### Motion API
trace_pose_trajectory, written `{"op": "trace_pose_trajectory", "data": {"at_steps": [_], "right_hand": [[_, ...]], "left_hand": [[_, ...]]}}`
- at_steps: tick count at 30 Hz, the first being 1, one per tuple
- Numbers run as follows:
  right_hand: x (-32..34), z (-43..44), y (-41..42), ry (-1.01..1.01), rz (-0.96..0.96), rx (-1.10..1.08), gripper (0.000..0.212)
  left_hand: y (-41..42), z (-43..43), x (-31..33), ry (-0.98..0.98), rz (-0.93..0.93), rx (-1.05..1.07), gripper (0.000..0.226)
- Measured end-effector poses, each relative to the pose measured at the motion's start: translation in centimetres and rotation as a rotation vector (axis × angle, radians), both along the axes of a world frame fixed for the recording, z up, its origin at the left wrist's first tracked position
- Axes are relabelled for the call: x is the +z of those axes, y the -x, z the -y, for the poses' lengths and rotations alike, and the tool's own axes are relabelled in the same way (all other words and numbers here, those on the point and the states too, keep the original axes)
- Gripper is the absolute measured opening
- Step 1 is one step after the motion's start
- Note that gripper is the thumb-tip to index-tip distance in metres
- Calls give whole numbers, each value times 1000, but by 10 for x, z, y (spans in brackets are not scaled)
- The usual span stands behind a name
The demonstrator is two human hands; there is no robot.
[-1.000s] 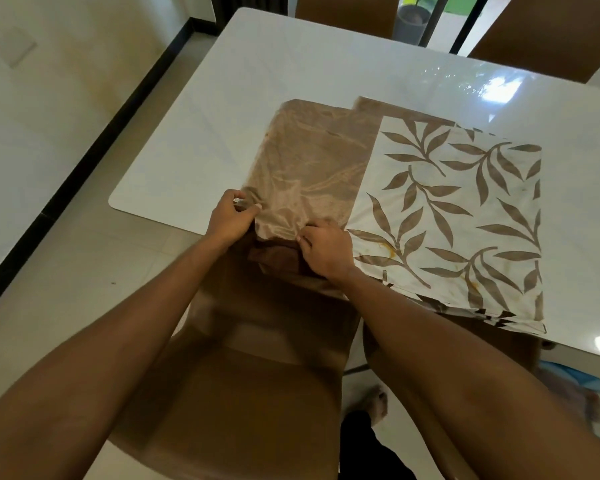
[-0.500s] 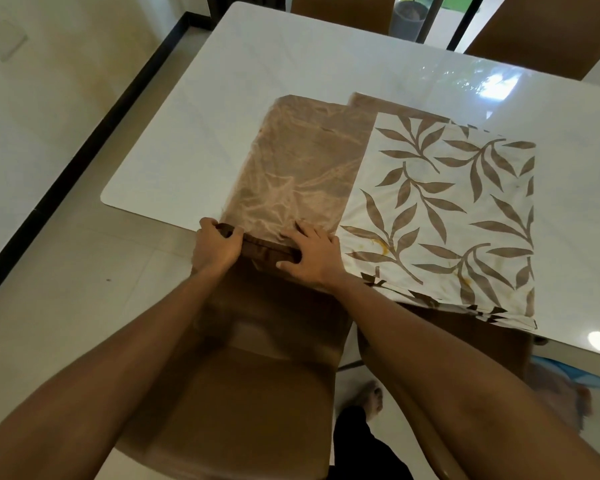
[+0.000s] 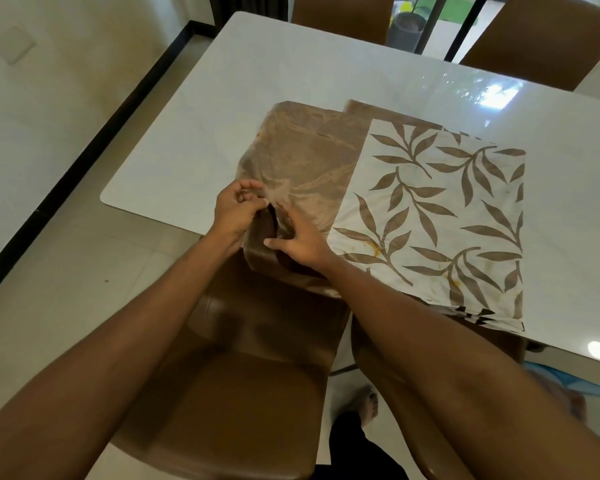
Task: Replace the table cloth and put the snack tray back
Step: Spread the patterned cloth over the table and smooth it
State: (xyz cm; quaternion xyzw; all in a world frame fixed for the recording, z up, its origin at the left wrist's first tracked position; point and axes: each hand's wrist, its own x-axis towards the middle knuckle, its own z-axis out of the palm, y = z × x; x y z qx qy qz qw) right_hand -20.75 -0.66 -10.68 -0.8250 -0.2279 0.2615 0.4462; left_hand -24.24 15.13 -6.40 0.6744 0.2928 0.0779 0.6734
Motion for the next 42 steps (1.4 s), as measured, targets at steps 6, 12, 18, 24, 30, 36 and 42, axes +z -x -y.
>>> {"op": "trace_pose_trajectory", "data": {"at_steps": [6, 12, 18, 24, 30, 36, 42], "right_hand": [[15, -21, -14, -129, 85, -265, 41], [22, 8, -36, -118, -19, -614, 35], [31, 68, -87, -174, -86, -980, 37], [45, 163, -123, -308, -31, -1271, 32], [20, 276, -107, -376, -179, -1561, 33], [1, 276, -103, -231, -140, -1313, 40], [67, 170, -89, -301, -113, -740, 32]], "left_hand": [[-11, 22, 16, -118, 73, -86, 25], [-10, 20, 5, -171, 25, -15, 20], [-5, 19, -31, -519, -156, -463, 40], [-35, 36, -62, -868, -331, -774, 68], [-65, 64, -63, -1011, -483, -723, 63], [-87, 86, -55, -969, -566, -618, 58], [-98, 104, -45, -836, -249, -474, 52]]}}
